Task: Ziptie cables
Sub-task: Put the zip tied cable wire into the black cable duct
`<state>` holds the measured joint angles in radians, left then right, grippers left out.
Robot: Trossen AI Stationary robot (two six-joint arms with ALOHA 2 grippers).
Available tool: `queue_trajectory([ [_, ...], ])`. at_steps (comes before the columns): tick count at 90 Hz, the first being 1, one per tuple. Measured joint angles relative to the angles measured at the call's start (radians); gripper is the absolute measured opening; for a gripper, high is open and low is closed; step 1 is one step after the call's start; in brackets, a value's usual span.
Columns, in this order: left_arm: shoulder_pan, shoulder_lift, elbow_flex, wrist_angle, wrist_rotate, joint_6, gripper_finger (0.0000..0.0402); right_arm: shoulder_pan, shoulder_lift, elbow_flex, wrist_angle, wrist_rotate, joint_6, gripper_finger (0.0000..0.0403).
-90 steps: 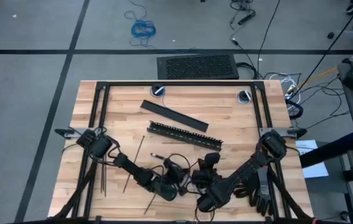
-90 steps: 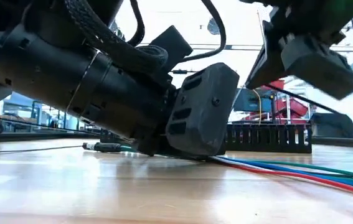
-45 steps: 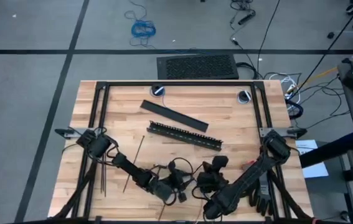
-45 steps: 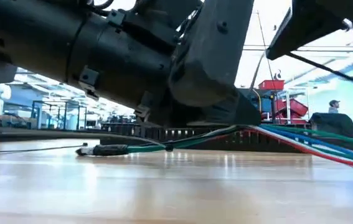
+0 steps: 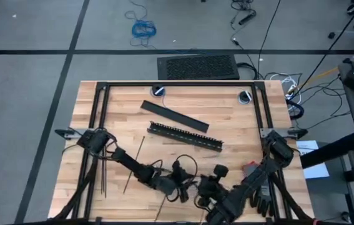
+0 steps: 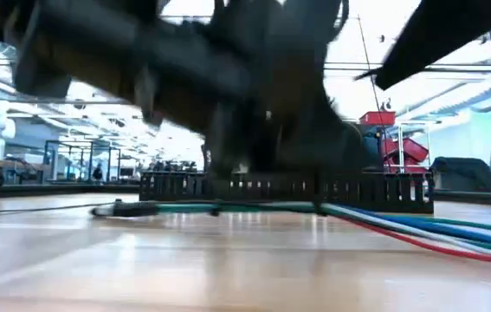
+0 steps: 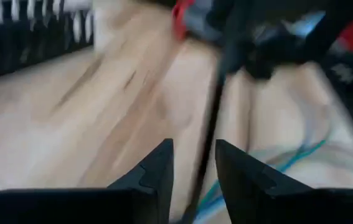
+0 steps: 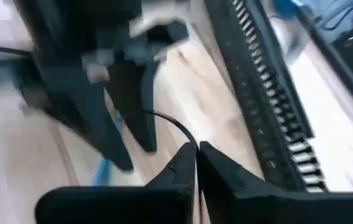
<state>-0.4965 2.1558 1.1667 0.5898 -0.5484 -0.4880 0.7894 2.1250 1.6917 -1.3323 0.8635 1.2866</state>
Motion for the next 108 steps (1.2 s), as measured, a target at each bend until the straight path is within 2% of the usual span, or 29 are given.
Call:
queue_trajectory([
  [14, -0.018, -0.058, -0.001, 0.021, 0.027, 0.023, 0.0116, 0.011, 0.000, -0.035, -0.246, 0.044, 0.233, 0.0035],
  [24, -0.016, -0.109, 0.000, 0.043, 0.022, 0.051, 0.0116, 0.010, -0.005, -0.095, -0.181, 0.100, 0.134, 0.0034],
  [35, -0.002, -0.131, 0.000, -0.050, -0.056, 0.057, 0.0116, 0.008, 0.000, -0.159, -0.105, 0.098, 0.011, 0.0027],
  [43, 0.011, -0.128, 0.000, -0.120, -0.056, -0.003, 0.0116, 0.008, 0.001, -0.209, -0.101, 0.098, 0.012, 0.0021],
  [54, 0.021, -0.076, 0.001, -0.166, 0.016, -0.102, 0.0116, -0.005, 0.001, -0.264, -0.129, 0.096, 0.037, 0.0014],
  [71, 0.022, -0.017, 0.001, -0.148, 0.031, -0.169, 0.0116, -0.082, 0.000, -0.296, -0.130, 0.096, 0.028, 0.0005],
  [83, 0.055, -0.003, 0.001, -0.244, -0.031, -0.187, 0.0116, -0.134, 0.000, -0.292, 0.011, 0.086, -0.112, 0.0001],
  [93, 0.082, -0.005, 0.002, -0.348, -0.105, -0.228, 0.0116, -0.149, 0.000, -0.291, 0.179, 0.001, -0.300, 0.0000],
  [108, 0.102, -0.009, 0.006, -0.438, -0.113, -0.295, 0.0116, -0.147, 0.000, -0.290, 0.304, -0.052, -0.426, 0.0000],
])
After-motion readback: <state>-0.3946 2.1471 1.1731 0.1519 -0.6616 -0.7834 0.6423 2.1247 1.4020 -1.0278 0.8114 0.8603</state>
